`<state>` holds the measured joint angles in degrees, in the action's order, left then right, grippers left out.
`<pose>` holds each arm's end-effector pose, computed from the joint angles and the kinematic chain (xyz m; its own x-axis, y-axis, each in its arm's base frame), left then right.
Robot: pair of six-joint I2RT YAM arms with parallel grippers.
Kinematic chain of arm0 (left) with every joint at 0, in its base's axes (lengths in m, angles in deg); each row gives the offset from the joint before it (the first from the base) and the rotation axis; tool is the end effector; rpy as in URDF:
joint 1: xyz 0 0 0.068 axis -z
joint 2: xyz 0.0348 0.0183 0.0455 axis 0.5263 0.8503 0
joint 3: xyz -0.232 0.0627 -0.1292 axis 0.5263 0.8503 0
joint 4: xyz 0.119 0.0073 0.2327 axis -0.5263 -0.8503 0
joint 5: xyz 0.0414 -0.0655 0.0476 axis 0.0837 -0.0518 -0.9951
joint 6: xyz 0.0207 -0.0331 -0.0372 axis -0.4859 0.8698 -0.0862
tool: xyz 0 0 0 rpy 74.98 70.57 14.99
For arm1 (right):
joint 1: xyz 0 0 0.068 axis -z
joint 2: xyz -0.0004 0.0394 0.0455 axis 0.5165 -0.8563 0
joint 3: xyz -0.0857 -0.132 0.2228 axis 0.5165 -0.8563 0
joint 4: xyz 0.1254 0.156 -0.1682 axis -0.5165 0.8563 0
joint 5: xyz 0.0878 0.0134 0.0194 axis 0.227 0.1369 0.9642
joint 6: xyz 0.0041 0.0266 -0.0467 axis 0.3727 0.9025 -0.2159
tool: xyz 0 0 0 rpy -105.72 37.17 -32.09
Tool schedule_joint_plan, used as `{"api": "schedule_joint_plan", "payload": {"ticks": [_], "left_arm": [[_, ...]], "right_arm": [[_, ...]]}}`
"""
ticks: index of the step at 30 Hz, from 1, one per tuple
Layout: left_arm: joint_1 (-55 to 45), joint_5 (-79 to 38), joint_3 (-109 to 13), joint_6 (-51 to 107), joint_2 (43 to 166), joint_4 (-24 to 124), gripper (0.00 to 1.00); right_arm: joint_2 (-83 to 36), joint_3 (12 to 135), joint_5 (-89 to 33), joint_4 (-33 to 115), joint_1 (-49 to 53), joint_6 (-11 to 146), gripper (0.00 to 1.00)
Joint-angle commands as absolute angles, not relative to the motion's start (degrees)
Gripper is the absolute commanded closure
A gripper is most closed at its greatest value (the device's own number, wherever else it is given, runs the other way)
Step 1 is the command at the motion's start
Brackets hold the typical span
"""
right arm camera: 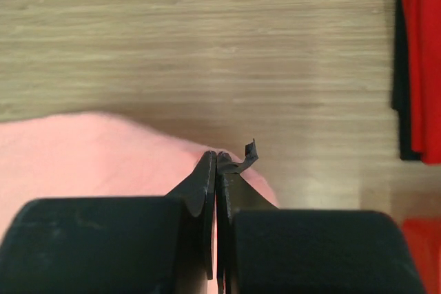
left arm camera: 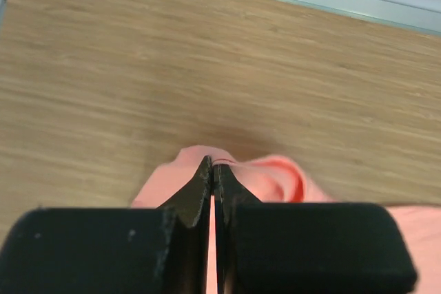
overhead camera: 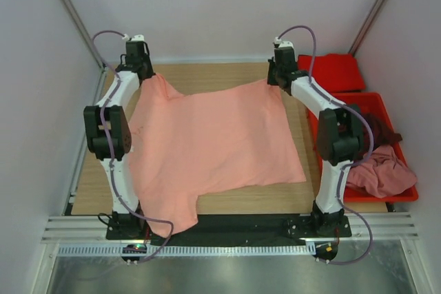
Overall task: Fold and stack the t-shirts
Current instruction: Flatten the tshirt out
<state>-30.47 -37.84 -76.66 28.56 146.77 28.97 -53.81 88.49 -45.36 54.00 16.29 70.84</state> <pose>0.4827 -0.0053 0.2720 -0.5442 -0.2014 -0.8144 -0.2269 0.9699 -0.0883 0.4426 0.1108 0.2658 -0.5619 0.0284 -0.8267 -0.0179 0.9988 0.0465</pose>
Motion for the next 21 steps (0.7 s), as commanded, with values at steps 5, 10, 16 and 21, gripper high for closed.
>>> {"api": "schedule_joint_plan", "payload": {"ticks": [5,10,16,21], "left_arm": [[-30.70,-33.51,-95.97,25.21,158.64,36.65,1.00],[-30.79,-34.74,-102.58,25.04,162.63,35.32,1.00],[-30.79,-38.95,-98.37,27.14,157.19,33.04,1.00],[-30.79,-42.11,-90.38,26.27,152.61,30.58,1.00]], "right_arm": [[-65.29,105.74,-36.45,46.62,20.63,73.58,0.99],[-71.45,110.60,-34.35,45.83,21.43,73.76,0.99],[-74.18,112.17,-34.77,43.10,22.57,71.91,0.99],[-75.77,116.22,-33.10,46.44,25.03,72.44,0.99]]}}
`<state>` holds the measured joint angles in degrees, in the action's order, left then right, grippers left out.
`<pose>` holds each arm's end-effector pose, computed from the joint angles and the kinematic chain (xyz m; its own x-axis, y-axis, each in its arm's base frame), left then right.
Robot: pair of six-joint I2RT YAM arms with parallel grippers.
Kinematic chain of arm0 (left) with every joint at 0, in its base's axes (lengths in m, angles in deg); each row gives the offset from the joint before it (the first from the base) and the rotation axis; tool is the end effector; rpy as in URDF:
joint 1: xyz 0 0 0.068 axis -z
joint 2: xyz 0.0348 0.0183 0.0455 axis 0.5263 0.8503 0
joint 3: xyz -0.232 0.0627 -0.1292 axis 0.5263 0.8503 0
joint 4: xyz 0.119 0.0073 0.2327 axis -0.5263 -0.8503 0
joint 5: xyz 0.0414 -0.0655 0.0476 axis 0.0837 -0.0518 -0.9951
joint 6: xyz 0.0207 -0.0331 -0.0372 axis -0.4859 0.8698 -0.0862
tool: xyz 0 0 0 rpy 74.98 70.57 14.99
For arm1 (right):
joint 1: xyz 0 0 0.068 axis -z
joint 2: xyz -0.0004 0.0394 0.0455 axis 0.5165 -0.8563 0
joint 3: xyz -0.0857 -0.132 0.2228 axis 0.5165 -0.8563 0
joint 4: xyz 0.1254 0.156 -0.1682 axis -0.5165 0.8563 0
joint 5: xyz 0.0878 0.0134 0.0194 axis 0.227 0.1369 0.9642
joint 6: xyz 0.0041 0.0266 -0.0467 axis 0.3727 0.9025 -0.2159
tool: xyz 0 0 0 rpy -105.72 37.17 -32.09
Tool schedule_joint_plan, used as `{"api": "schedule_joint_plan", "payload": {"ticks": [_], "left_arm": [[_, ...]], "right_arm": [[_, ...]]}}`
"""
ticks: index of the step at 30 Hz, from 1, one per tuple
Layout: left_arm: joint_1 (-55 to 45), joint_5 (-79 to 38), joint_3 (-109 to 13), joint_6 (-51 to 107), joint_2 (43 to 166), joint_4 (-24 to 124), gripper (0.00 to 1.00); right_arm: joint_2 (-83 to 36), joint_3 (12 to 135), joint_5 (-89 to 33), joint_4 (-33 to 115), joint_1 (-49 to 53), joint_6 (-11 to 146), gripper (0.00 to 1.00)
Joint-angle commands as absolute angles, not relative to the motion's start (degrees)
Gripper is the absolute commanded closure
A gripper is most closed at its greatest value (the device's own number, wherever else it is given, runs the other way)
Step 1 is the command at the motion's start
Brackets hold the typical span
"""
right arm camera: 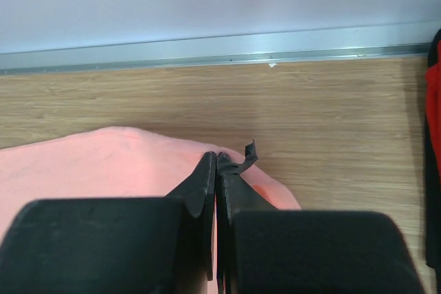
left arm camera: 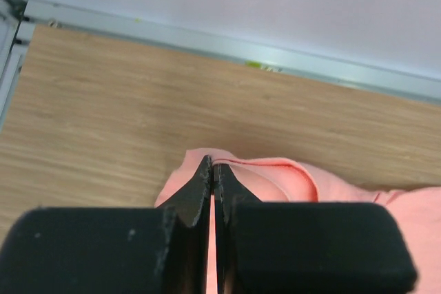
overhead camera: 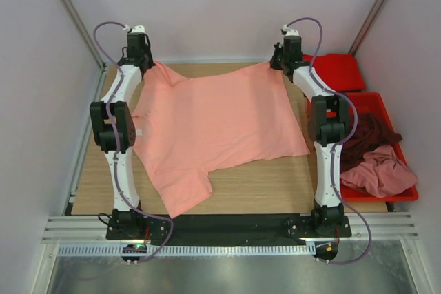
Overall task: Fold and stack the t-shirts
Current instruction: Flatten the tshirt out
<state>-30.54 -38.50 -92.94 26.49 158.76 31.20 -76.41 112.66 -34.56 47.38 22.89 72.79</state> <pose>0.5355 -0.0054 0.2710 -0.4537 -0.1687 -0.8750 -0.2099 0.9745 -0.0790 0.5467 0.0795 0.2300 -0.4646 0.1422 -0.8740 -0.0620 0.9794 0.1923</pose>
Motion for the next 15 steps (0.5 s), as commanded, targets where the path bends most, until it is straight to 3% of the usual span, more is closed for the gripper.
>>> {"api": "schedule_joint_plan", "payload": {"ticks": [1,15], "left_arm": [[-30.79,-42.64,-90.10,26.35,151.91,28.05,1.00],[-30.96,-45.20,-86.93,29.25,144.00,11.16,1.00]], "right_arm": [[-75.59,116.22,-32.31,46.70,25.29,72.35,0.99],[-73.92,112.10,-29.43,41.71,26.35,64.01,0.99]]}}
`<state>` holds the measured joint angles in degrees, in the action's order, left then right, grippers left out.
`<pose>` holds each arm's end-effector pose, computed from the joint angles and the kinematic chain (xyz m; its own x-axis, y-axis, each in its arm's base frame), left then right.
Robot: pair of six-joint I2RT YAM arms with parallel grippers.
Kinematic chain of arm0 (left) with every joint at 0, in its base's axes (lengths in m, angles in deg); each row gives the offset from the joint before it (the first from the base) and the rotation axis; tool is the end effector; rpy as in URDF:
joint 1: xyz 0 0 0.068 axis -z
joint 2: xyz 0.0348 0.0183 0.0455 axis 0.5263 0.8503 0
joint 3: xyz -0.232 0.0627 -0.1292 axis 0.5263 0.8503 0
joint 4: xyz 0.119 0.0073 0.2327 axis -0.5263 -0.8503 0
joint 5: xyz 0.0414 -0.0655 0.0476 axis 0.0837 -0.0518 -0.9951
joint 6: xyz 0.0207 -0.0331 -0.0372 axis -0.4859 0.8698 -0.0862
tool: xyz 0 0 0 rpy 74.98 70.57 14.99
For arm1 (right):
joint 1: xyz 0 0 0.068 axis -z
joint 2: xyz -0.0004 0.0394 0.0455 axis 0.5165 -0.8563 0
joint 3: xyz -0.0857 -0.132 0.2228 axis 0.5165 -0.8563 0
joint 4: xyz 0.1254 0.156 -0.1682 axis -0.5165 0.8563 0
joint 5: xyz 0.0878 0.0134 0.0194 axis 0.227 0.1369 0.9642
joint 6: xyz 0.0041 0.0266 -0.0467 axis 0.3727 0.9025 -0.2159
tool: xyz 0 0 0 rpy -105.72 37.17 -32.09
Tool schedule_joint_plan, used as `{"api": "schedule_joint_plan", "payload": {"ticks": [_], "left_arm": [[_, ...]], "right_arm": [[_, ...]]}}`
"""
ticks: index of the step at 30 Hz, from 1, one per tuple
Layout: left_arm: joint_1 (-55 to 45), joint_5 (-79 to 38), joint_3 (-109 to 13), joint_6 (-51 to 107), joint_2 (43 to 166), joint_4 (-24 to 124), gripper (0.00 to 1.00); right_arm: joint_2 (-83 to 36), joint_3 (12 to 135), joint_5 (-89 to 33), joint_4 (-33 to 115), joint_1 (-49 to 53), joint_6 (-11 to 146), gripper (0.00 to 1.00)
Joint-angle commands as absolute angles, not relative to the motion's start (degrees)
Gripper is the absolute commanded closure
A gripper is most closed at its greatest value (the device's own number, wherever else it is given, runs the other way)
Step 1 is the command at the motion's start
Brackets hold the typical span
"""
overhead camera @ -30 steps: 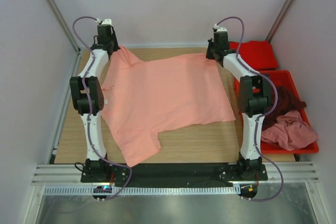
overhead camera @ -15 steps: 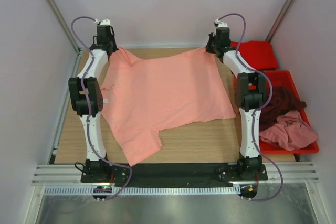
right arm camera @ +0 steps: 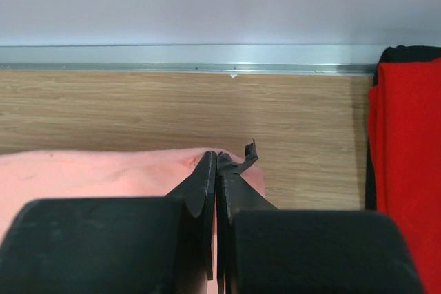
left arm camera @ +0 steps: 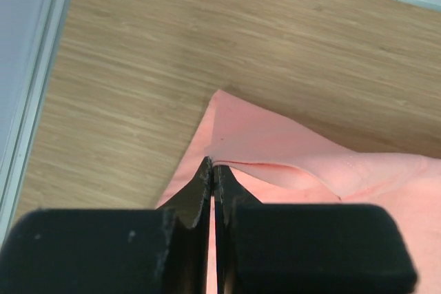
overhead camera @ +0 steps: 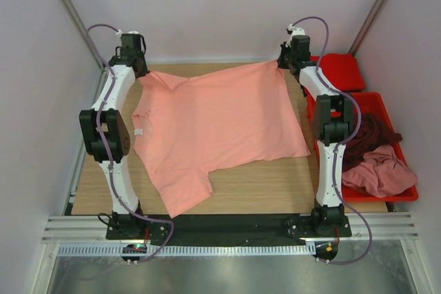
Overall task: Fold and stack the t-shirts
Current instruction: Flatten the tshirt out
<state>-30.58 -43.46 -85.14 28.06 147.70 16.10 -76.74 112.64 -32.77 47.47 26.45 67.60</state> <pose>0.4792 -0.0009 0.2957 -0.6039 -0.1887 -0.7744 -0.3019 0.9533 0.0031 0.5510 0.0466 0.2267 -0.4629 0.0804 -0.8827 -0.0688 0.9896 0.1262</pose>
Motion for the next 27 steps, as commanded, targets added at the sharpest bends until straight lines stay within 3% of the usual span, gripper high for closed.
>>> {"api": "schedule_joint_plan", "payload": {"ticks": [1,4,15,27], "left_arm": [[-30.96,-45.28,-86.94,29.86,143.73,9.67,1.00],[-30.96,-45.46,-87.20,30.39,143.46,7.38,1.00],[-31.05,-44.23,-91.42,34.52,144.61,-3.43,1.00],[-31.05,-38.17,-83.43,36.46,138.82,-12.13,1.00]], "right_arm": [[-73.40,110.87,-28.88,40.48,26.35,63.40,0.99],[-70.59,104.20,-30.02,32.83,26.35,62.16,0.98],[-67.68,97.68,-28.61,31.59,26.18,46.70,0.99],[-64.35,93.47,-27.99,33.53,25.91,36.86,0.99]]}}
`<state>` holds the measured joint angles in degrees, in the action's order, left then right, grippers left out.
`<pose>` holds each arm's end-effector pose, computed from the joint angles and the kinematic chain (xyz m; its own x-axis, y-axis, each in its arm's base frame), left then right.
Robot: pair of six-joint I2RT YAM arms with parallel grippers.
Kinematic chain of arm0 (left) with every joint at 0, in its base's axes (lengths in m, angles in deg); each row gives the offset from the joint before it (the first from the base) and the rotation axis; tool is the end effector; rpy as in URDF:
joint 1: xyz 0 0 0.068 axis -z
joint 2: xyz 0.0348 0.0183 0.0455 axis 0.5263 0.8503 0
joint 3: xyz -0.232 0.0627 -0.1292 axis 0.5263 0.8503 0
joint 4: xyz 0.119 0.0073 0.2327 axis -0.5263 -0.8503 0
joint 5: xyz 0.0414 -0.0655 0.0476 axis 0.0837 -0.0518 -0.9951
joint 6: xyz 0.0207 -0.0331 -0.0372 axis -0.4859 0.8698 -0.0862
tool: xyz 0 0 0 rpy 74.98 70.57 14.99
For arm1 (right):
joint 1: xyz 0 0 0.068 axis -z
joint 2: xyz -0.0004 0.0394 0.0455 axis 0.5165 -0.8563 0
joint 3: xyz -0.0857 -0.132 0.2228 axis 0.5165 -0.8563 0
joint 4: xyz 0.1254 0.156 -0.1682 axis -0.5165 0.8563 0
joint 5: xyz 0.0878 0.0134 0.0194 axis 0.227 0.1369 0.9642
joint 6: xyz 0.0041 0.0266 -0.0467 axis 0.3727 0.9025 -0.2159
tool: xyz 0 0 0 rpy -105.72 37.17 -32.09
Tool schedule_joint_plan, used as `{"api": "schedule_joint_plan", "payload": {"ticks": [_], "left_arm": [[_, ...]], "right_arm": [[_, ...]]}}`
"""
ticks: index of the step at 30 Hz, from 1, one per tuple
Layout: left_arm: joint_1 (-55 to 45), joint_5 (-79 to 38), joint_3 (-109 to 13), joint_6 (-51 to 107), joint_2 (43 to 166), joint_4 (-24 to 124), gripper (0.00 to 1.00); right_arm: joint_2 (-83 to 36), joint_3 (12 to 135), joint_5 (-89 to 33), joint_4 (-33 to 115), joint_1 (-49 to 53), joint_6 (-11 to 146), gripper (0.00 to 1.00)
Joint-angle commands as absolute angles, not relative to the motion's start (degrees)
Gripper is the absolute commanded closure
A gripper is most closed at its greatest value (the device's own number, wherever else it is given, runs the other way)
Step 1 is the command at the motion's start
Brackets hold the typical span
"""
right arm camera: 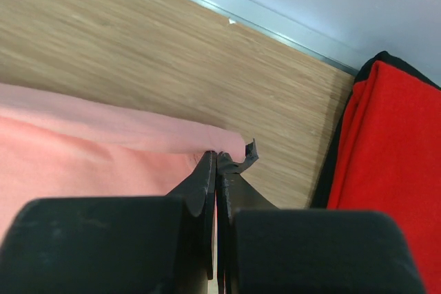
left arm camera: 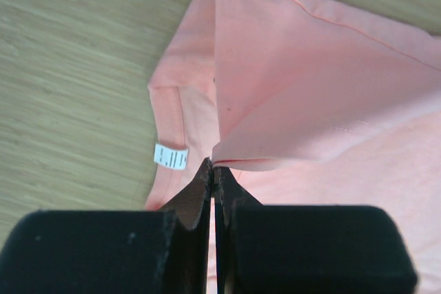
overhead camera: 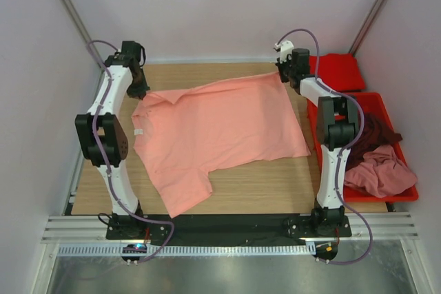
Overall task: Fold and stack the t-shirts
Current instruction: Flatten the tshirt out, then fold the tshirt
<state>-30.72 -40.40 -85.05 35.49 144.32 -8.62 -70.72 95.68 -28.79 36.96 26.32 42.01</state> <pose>0.4323 -0.0007 0.2916 -0.8095 -0.3112 -0.4978 -0.3647 0.9311 0.0110 0.5199 0.0477 0.1972 -0.3737 -0.3529 -0.8578 -0.3236 0.9163 -0.2360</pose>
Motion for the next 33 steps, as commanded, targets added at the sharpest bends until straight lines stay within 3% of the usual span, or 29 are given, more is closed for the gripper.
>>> {"api": "schedule_joint_plan", "payload": {"ticks": [1,20,33], "left_arm": [[-31.05,-37.90,-82.99,36.72,138.46,-12.57,1.00],[-30.87,-31.22,-62.33,39.18,130.90,-10.30,1.00],[-30.70,-39.30,-58.80,41.03,129.05,-10.03,1.00]], "right_arm": [[-63.12,91.37,-28.43,32.83,25.91,36.06,0.99],[-58.54,79.66,-34.59,32.03,25.12,29.38,0.99],[-57.93,75.09,-38.81,27.11,25.21,27.18,0.99]]}}
